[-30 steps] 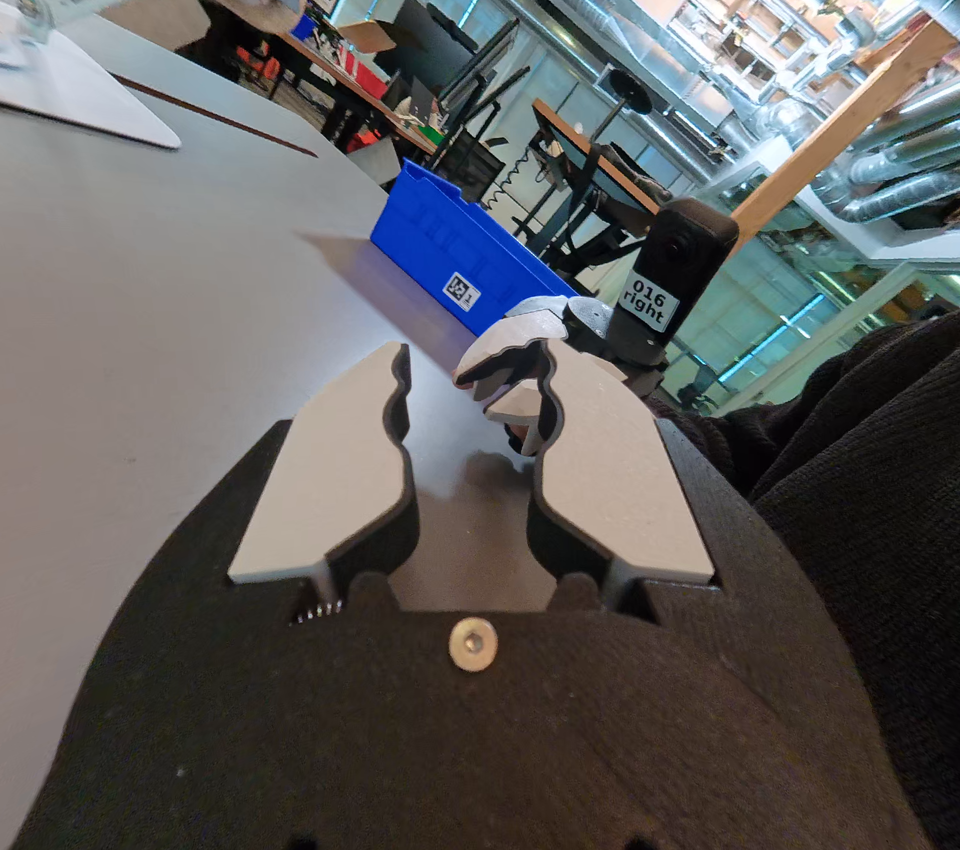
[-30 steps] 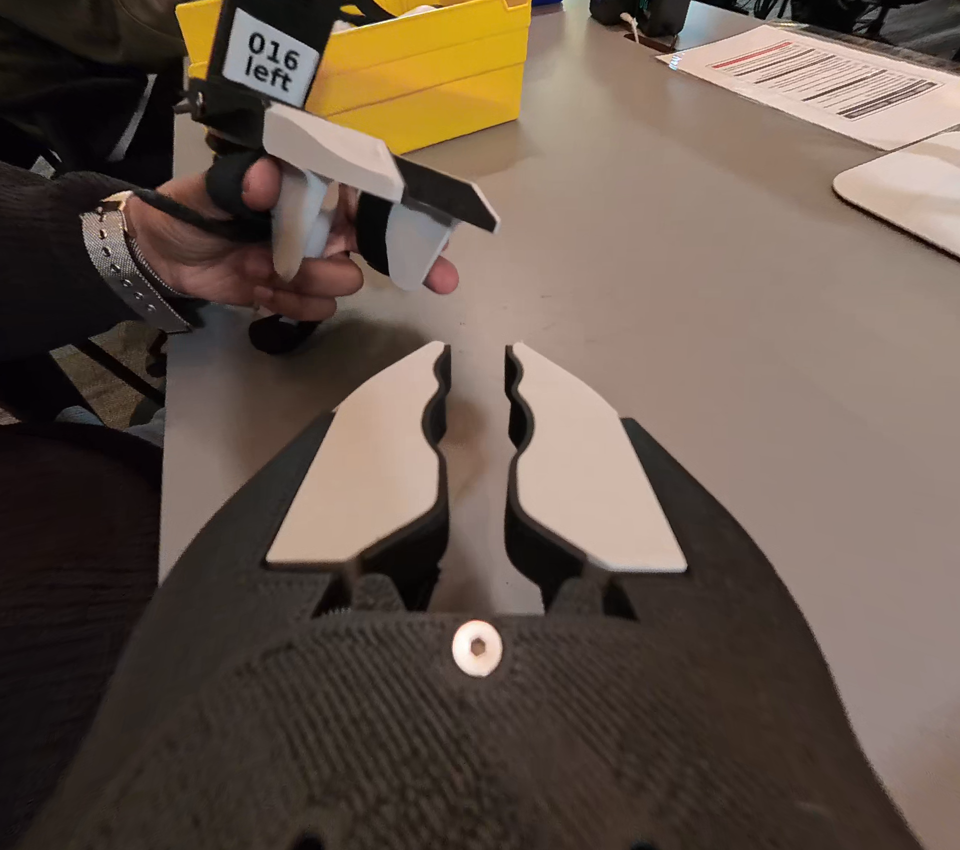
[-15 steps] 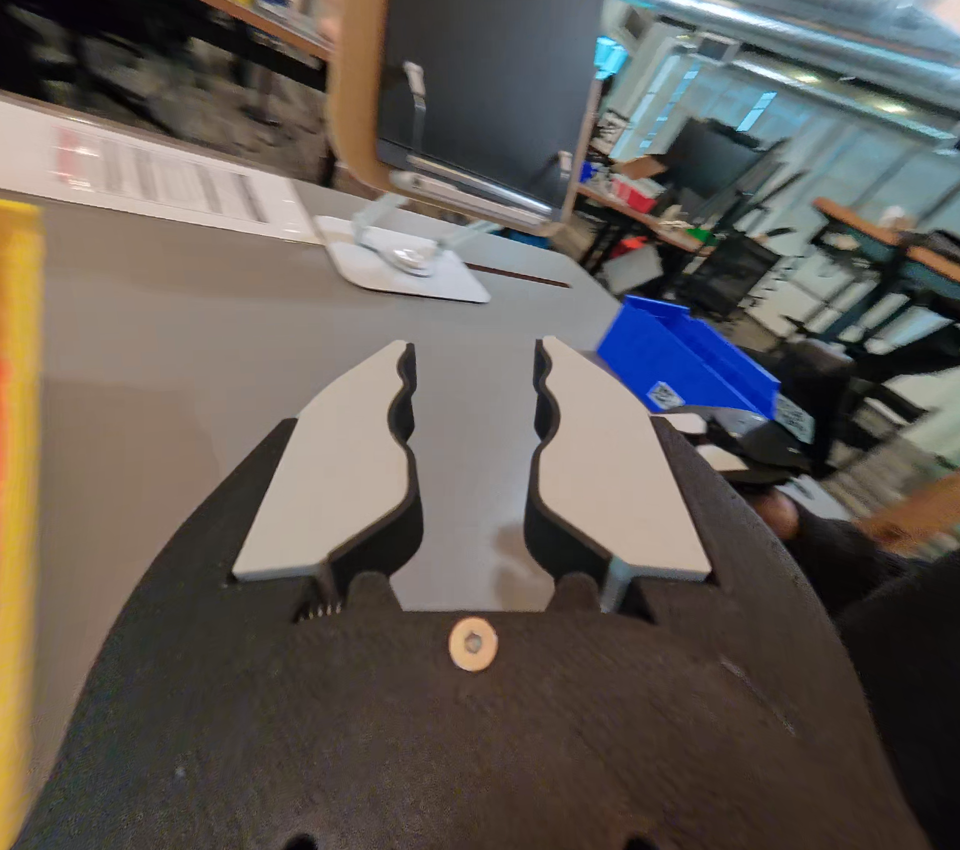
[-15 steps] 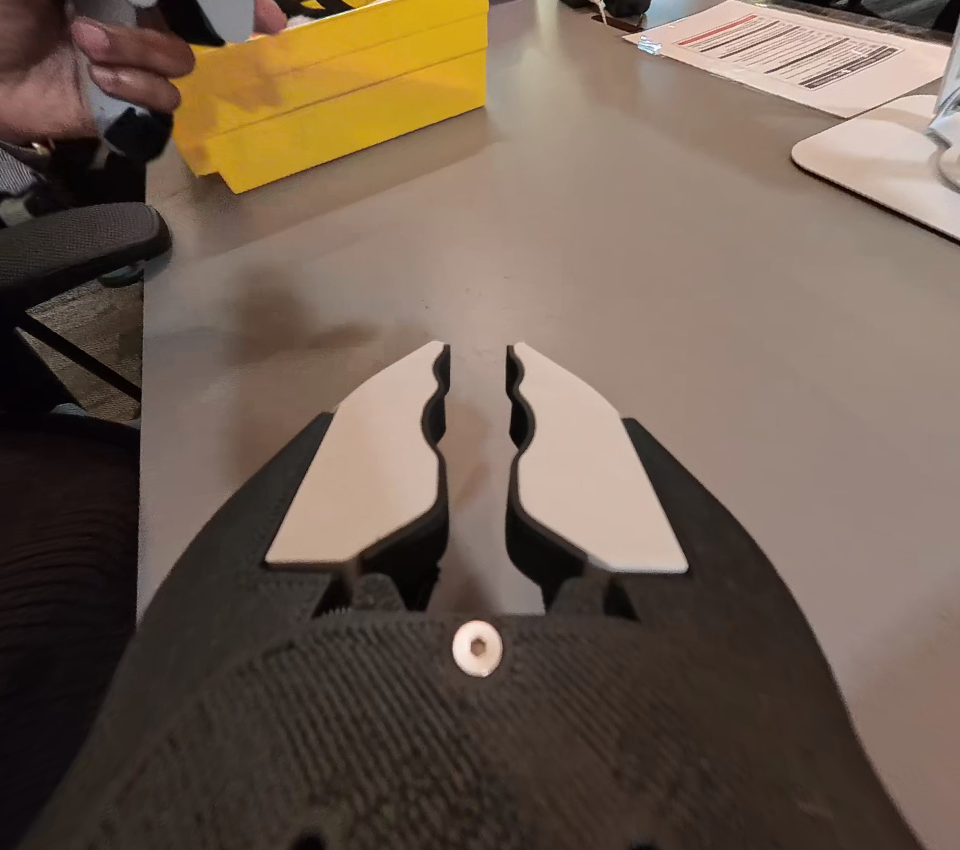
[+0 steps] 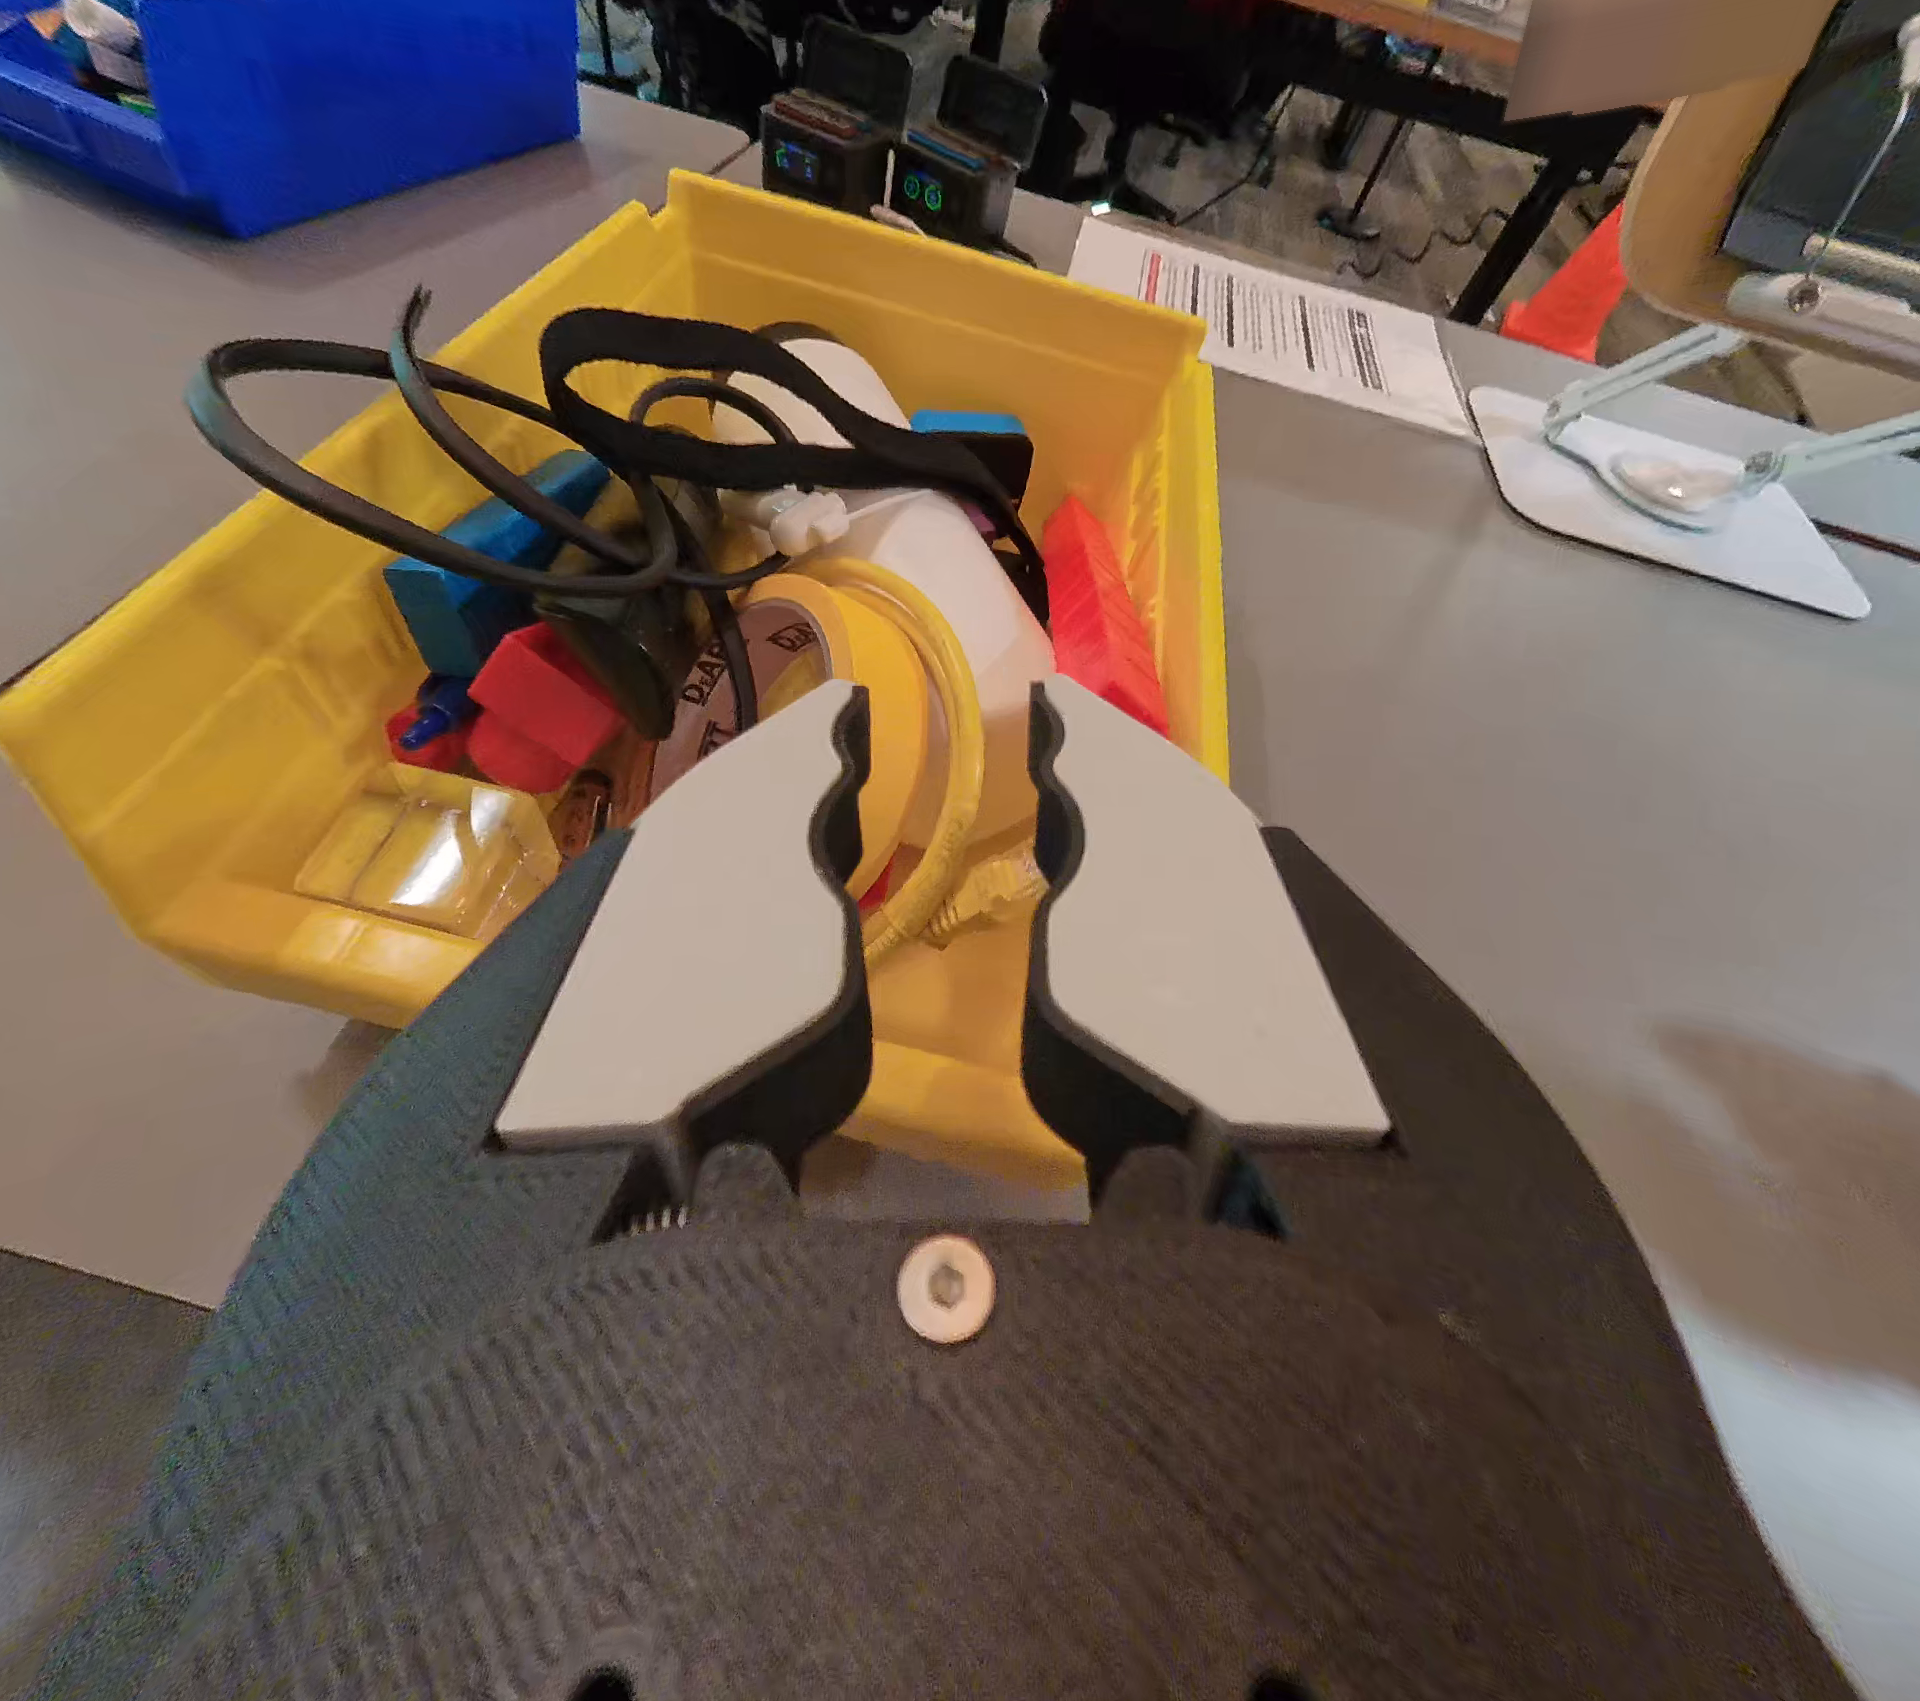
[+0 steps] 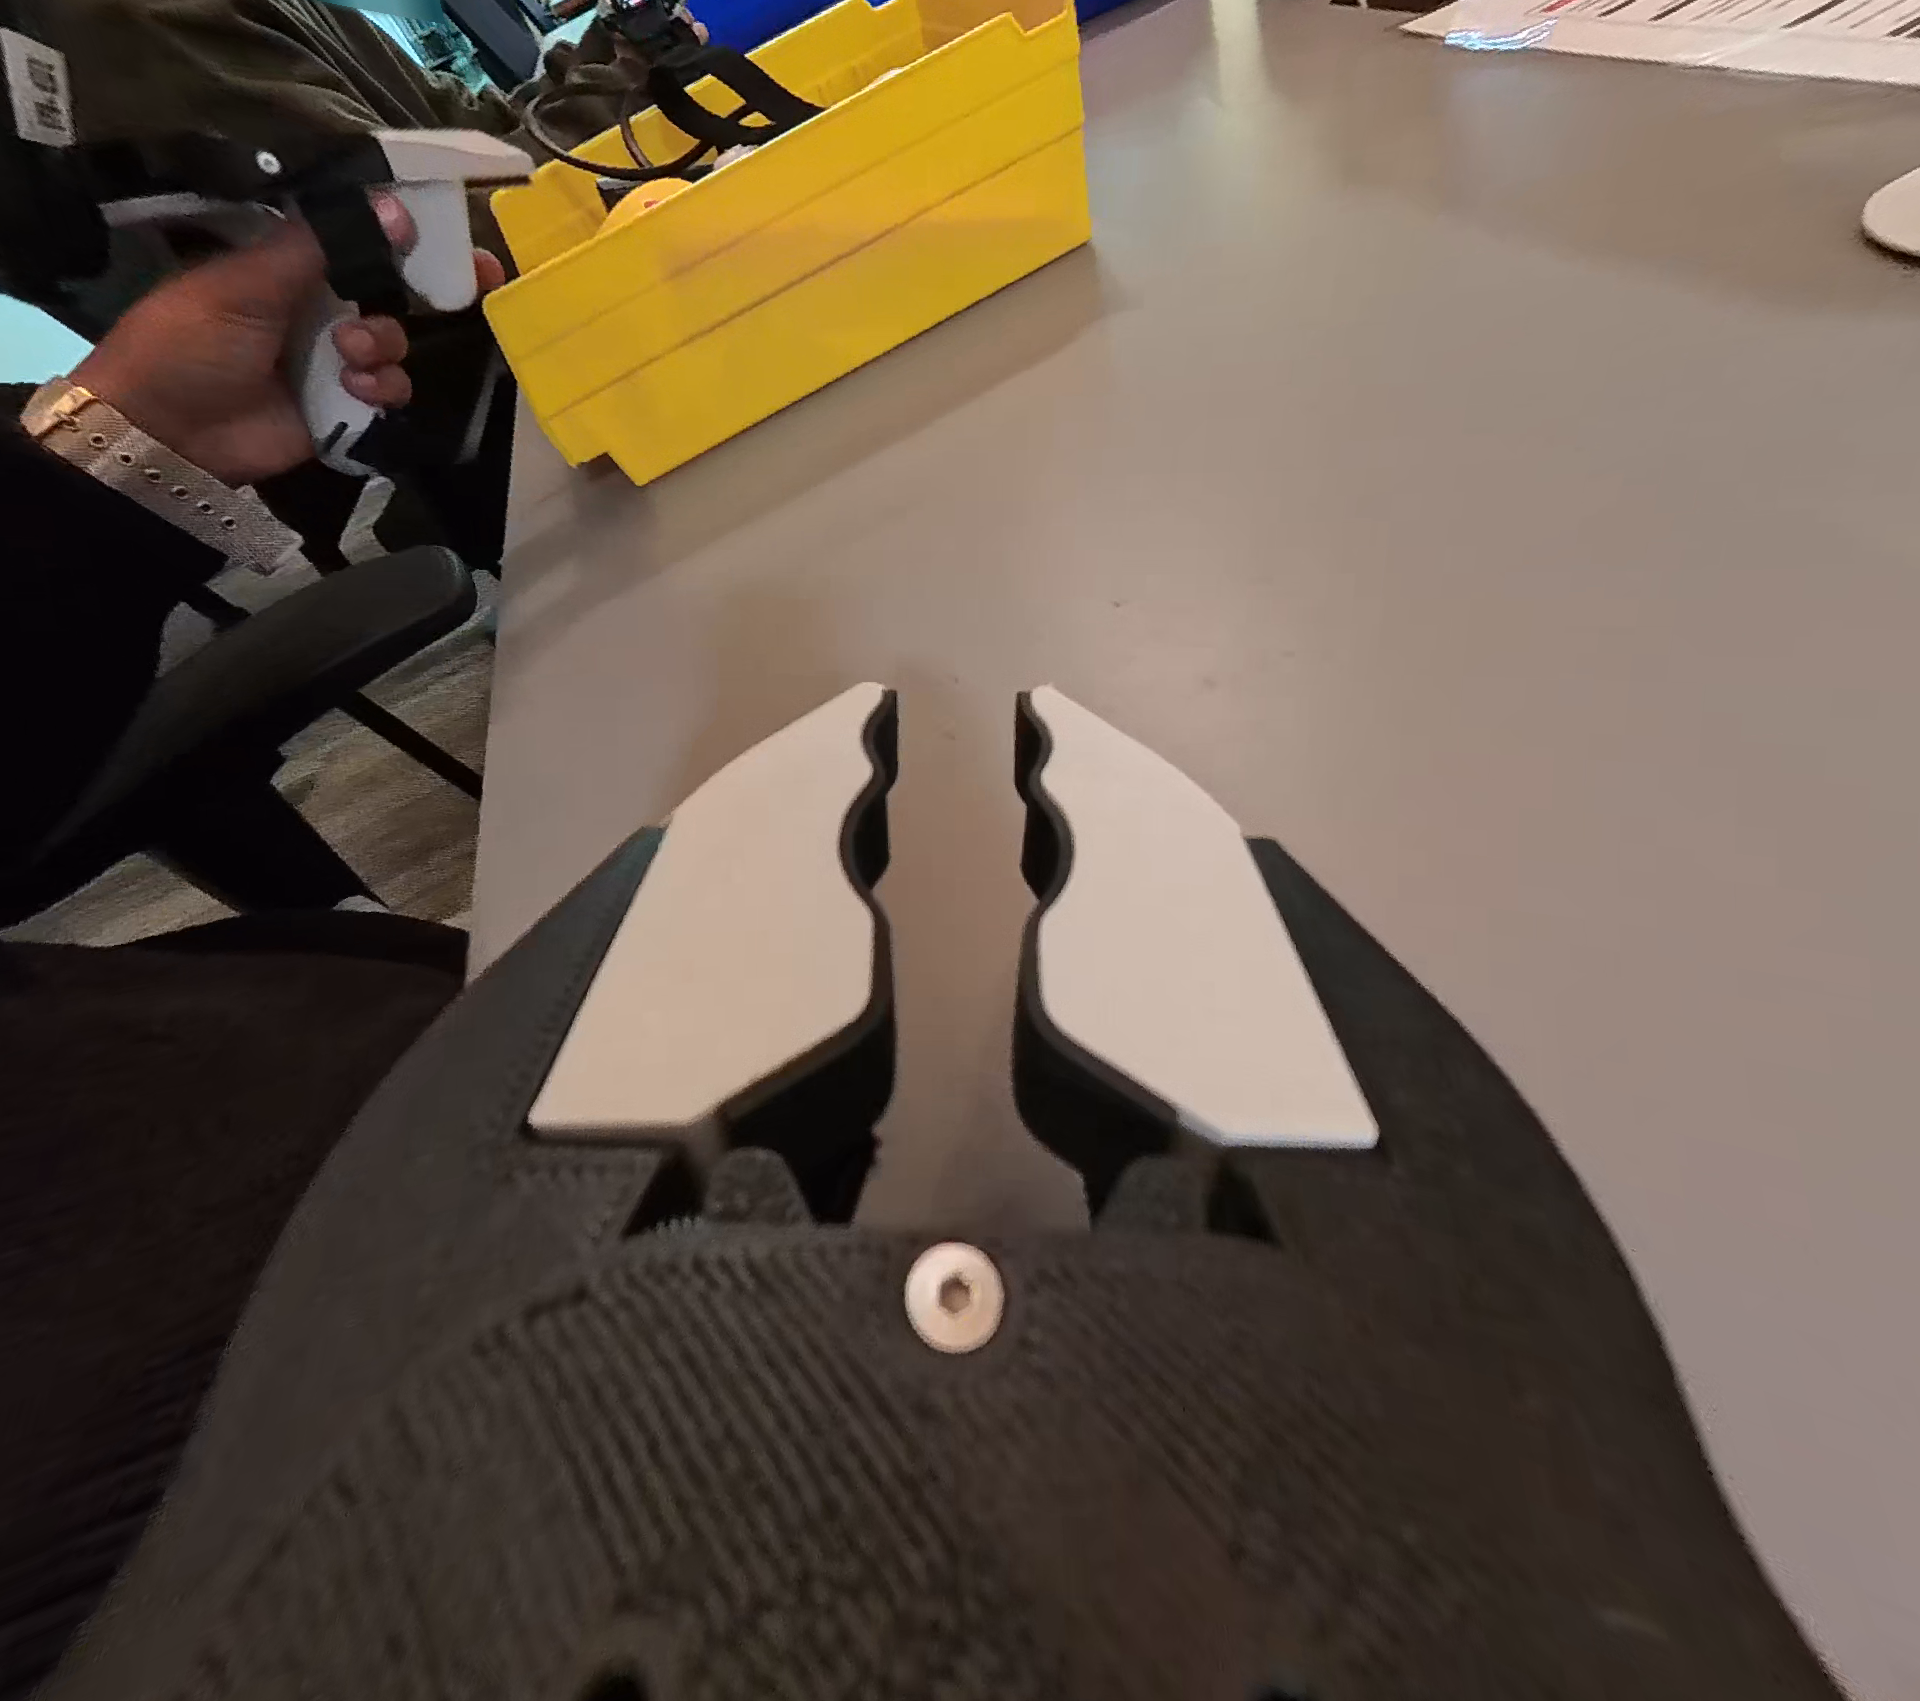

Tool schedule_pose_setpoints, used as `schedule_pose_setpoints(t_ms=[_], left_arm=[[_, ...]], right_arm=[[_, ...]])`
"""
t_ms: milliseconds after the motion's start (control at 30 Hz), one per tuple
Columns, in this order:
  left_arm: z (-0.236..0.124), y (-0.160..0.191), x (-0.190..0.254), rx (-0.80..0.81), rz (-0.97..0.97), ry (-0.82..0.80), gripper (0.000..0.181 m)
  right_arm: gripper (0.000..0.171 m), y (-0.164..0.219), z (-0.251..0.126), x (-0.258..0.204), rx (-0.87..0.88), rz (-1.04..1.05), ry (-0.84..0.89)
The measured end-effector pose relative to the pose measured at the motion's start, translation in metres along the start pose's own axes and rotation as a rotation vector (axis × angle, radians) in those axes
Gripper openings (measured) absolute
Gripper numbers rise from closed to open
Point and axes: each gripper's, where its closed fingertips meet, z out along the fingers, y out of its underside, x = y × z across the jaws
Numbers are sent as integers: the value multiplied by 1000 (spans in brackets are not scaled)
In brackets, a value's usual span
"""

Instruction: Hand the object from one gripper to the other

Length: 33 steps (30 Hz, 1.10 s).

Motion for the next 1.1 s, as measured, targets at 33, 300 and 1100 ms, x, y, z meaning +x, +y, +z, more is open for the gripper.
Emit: schedule_pose_setpoints(t_ms=[33, 300, 1100], left_arm=[[2, 3, 1, -20, 3, 10, 30], [14, 5, 3, -36, 28, 6, 25], [34, 7, 2, -210, 114, 50, 38]], right_arm=[[22, 0, 1, 0, -1, 0, -4], [22, 1, 2, 3, -15, -20, 9], [22, 1, -1, 6, -11, -12, 19]])
